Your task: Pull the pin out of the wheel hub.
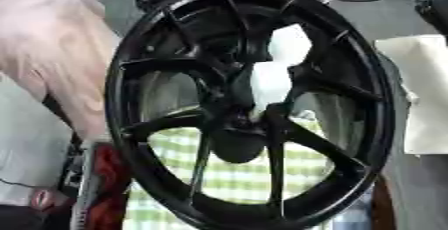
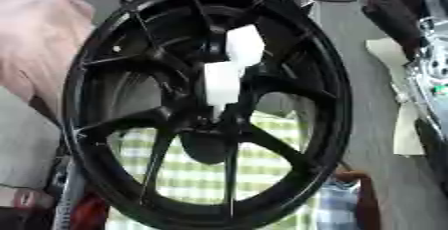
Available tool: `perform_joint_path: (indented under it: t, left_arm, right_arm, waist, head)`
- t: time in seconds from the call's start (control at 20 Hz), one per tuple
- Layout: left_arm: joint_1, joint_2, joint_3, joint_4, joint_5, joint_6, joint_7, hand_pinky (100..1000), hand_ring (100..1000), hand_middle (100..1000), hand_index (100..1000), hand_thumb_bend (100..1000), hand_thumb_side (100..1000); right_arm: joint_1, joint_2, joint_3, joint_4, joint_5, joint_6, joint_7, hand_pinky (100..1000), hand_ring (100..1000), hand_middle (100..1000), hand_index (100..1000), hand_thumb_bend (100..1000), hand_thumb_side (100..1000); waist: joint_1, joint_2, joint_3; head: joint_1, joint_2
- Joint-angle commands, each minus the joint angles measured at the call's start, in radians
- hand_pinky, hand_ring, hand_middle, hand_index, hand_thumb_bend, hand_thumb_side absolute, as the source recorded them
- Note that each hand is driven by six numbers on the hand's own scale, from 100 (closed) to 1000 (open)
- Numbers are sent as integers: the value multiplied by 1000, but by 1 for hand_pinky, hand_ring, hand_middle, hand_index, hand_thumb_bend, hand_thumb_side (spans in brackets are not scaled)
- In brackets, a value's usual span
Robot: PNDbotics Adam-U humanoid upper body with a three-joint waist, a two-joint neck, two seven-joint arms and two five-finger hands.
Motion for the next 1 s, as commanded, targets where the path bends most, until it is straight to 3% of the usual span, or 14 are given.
perform_joint_path:
  t: [0.05, 0.45, 0.65, 0.85, 0.9, 0.95, 1.0]
  left_arm:
    - [-2, 22, 5, -20, -8, -1, -4, 804, 637, 695, 847, 223, 771]
    - [0, 25, 2, -20, -9, 0, -7, 805, 637, 695, 847, 221, 772]
    - [3, 28, 1, -20, -10, 1, -9, 806, 637, 695, 847, 219, 773]
    - [2, 30, -3, -20, -10, 2, -13, 806, 637, 695, 847, 218, 774]
    - [2, 31, -4, -20, -11, 3, -14, 806, 637, 695, 847, 218, 774]
    - [2, 31, -4, -20, -11, 4, -15, 806, 637, 695, 847, 217, 775]
    - [2, 32, -5, -20, -11, 4, -15, 806, 637, 695, 847, 216, 775]
  right_arm:
    - [-19, -60, -10, -31, 22, 4, 16, 907, 777, 794, 787, 159, 463]
    - [-49, -147, 23, -121, 166, 9, 134, 907, 791, 789, 787, 189, 459]
    - [-79, -232, 52, -190, 233, -3, 228, 908, 800, 779, 779, 206, 457]
    - [-121, -313, 88, -208, 280, -96, 314, 907, 810, 775, 779, 227, 455]
    - [-132, -331, 96, -208, 294, -126, 336, 908, 814, 771, 779, 290, 497]
    - [-142, -349, 104, -209, 310, -154, 360, 908, 816, 772, 779, 236, 461]
    - [-153, -366, 112, -209, 325, -178, 385, 908, 818, 771, 778, 242, 464]
  waist:
    - [0, -13, -1]
    - [-1, -15, 1]
    - [-5, -18, 2]
    - [-9, -19, 4]
    - [-10, -19, 4]
    - [-11, -19, 5]
    - [-12, -20, 6]
  head:
    - [-5, -17]
    - [-8, -29]
    - [-10, -30]
    - [-12, -33]
    - [-12, -33]
    - [-12, -33]
    - [-12, -32]
